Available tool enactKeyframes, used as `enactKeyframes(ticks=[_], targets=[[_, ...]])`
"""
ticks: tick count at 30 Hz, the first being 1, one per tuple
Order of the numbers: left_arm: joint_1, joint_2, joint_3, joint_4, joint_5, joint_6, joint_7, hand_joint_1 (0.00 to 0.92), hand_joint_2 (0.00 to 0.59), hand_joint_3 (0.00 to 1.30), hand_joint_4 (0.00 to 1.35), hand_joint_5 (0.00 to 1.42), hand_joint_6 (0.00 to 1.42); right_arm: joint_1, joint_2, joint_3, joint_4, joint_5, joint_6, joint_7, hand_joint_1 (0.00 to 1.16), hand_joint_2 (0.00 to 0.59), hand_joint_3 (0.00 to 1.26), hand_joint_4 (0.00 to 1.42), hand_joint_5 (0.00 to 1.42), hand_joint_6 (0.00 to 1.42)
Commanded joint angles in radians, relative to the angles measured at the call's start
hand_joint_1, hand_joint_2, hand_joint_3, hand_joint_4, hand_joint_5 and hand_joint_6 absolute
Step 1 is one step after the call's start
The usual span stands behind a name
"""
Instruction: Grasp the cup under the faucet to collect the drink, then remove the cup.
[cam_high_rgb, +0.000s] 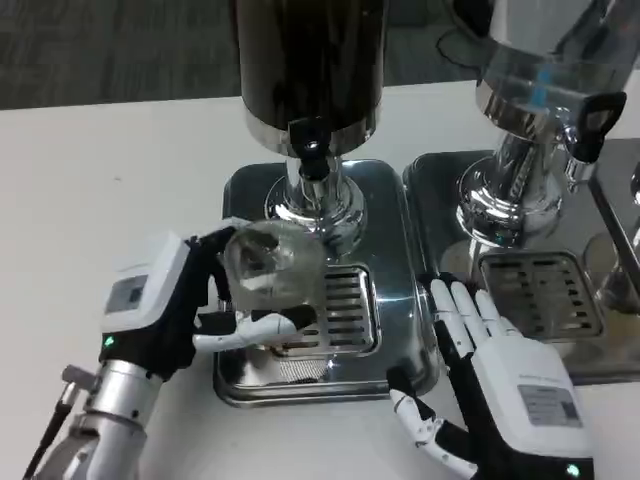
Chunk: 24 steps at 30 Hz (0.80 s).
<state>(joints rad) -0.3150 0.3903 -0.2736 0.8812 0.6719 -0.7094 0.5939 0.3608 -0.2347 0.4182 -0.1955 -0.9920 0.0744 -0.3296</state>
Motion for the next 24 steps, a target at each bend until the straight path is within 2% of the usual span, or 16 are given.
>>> enactKeyframes(ticks=[1, 6, 8, 9, 10, 11, 12, 15, 19, 24], targets=[[-0.06, -0.026, -0.045, 0.07, 0.031, 0.023, 0.032, 0.492, 0.118, 0.56, 0.69, 0.91, 1.14, 0.02, 0.003, -0.004, -0.016, -0.005, 0.011, -0.011, 0.25, 0.407, 0.0, 0.0, 0.0, 0.12], [-0.112, -0.057, -0.109, 0.144, 0.061, 0.08, 0.03, 0.339, 0.157, 0.45, 0.59, 0.82, 1.02, 0.029, 0.005, -0.009, -0.025, -0.008, 0.012, -0.011, 0.25, 0.407, 0.0, 0.0, 0.0, 0.12], [-0.123, -0.062, -0.131, 0.163, 0.067, 0.089, 0.036, 0.272, 0.139, 0.43, 0.57, 0.82, 1.0, 0.031, 0.005, -0.009, -0.027, -0.011, 0.012, -0.011, 0.25, 0.407, 0.0, 0.0, 0.0, 0.12], [-0.12, -0.061, -0.137, 0.164, 0.063, 0.086, 0.045, 0.208, 0.129, 0.4, 0.55, 0.8, 0.99, 0.032, 0.005, -0.013, -0.025, -0.005, 0.008, -0.013, 0.25, 0.407, 0.0, 0.0, 0.0, 0.12], [-0.115, -0.06, -0.135, 0.166, 0.049, 0.079, 0.048, 0.15, 0.123, 0.35, 0.48, 0.74, 0.91, 0.032, 0.007, -0.017, -0.021, 0.008, 0.002, -0.017, 0.25, 0.406, 0.0, 0.0, 0.0, 0.12], [-0.11, -0.057, -0.126, 0.17, 0.029, 0.076, 0.037, 0.067, 0.077, 0.26, 0.38, 0.64, 0.8, 0.028, 0.009, -0.016, -0.021, 0.004, 0.002, -0.02, 0.21, 0.375, 0.0, 0.0, 0.0, 0.12], [-0.108, -0.057, -0.121, 0.172, 0.016, 0.079, 0.025, 0.014, 0.049, 0.21, 0.33, 0.6, 0.74, 0.024, 0.008, -0.016, -0.021, 0.004, 0.003, -0.015, 0.19, 0.378, 0.0, 0.0, 0.0, 0.12], [-0.101, -0.052, -0.115, 0.175, -0.011, 0.078, 0.006, 0.0, 0.003, 0.17, 0.26, 0.55, 0.67, 0.023, 0.009, -0.011, -0.018, 0.004, 0.002, -0.008, 0.18, 0.377, 0.0, 0.0, 0.0, 0.12], [-0.076, -0.03, -0.081, 0.144, -0.055, 0.051, 0.019, 0.0, 0.0, 0.16, 0.25, 0.53, 0.64, 0.021, 0.004, -0.007, -0.017, -0.001, -0.001, -0.007, 0.17, 0.375, 0.0, 0.0, 0.0, 0.12], [-0.045, 0.003, -0.042, 0.116, -0.102, 0.023, -0.023, 0.0, 0.0, 0.17, 0.24, 0.54, 0.6, 0.006, 0.0, 0.017, -0.004, -0.012, -0.012, -0.01, 0.22, 0.366, 0.0, 0.0, 0.0, 0.12]])
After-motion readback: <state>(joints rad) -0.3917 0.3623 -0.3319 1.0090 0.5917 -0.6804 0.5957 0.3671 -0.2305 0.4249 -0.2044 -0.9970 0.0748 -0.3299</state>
